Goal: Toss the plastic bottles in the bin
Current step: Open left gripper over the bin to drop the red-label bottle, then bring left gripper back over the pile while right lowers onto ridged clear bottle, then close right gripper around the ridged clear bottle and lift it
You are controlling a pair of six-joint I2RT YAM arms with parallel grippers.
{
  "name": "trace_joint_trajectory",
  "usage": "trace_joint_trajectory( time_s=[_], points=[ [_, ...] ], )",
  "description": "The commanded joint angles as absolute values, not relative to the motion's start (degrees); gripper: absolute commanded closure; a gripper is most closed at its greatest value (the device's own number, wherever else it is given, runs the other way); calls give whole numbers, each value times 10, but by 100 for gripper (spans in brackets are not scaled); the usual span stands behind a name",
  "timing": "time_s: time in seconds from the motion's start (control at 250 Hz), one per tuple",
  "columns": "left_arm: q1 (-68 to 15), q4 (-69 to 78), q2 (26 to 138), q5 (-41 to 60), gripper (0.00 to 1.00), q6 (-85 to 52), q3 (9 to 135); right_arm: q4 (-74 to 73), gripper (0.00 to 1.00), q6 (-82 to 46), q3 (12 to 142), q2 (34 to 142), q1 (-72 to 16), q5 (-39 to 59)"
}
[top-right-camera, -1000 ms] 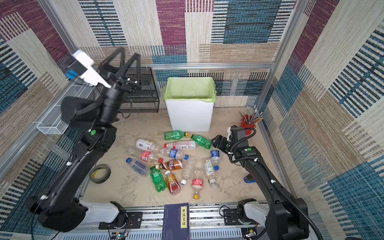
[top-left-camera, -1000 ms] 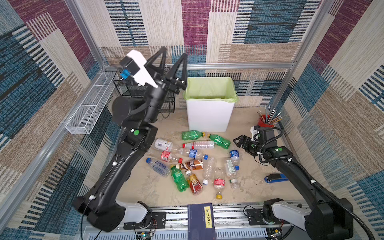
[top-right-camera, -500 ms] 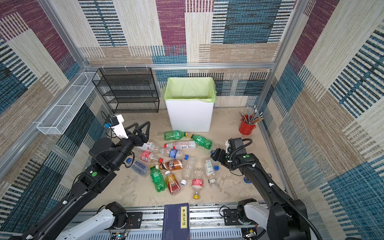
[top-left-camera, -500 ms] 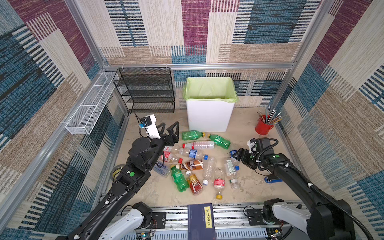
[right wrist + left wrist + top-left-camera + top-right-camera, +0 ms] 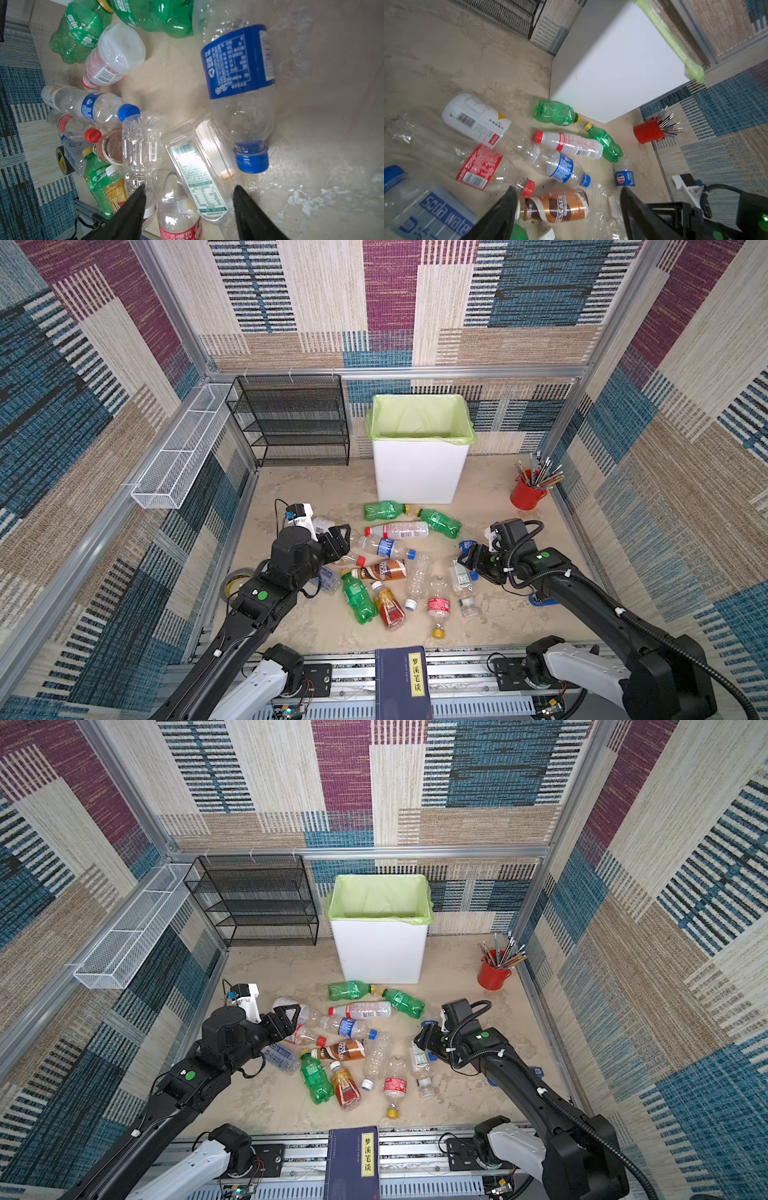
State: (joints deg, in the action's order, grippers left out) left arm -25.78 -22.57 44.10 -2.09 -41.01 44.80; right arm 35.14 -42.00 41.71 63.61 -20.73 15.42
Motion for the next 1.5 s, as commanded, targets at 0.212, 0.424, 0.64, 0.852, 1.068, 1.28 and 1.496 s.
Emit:
trace_joint_trajectory(
  time_s=[0.212, 0.424, 0.64, 0.852, 1.068, 1.28, 1.496],
  points=[
    [-229, -354, 433, 110, 23, -442, 451, 399, 29, -396, 459, 663, -228, 87],
    [-221, -378, 437, 138, 23, -460, 458, 397, 28, -349, 456, 680, -234, 114],
    [-221, -374, 440, 118, 33, -539, 441, 403, 29, -294, 460, 682, -239, 137],
    [-222, -387, 427, 83, 36, -586, 424, 399, 29, -239, 470, 698, -240, 133],
    [-221, -394, 404, 66, 37, -593, 420, 382, 28, -231, 483, 741, -241, 137],
    [-221, -401, 418, 96, 35, -564, 431, 387, 27, -245, 504, 794, -255, 124],
    [-220, -383, 420, 131, 34, -549, 427, 399, 25, -263, 504, 825, -277, 96]
  ],
)
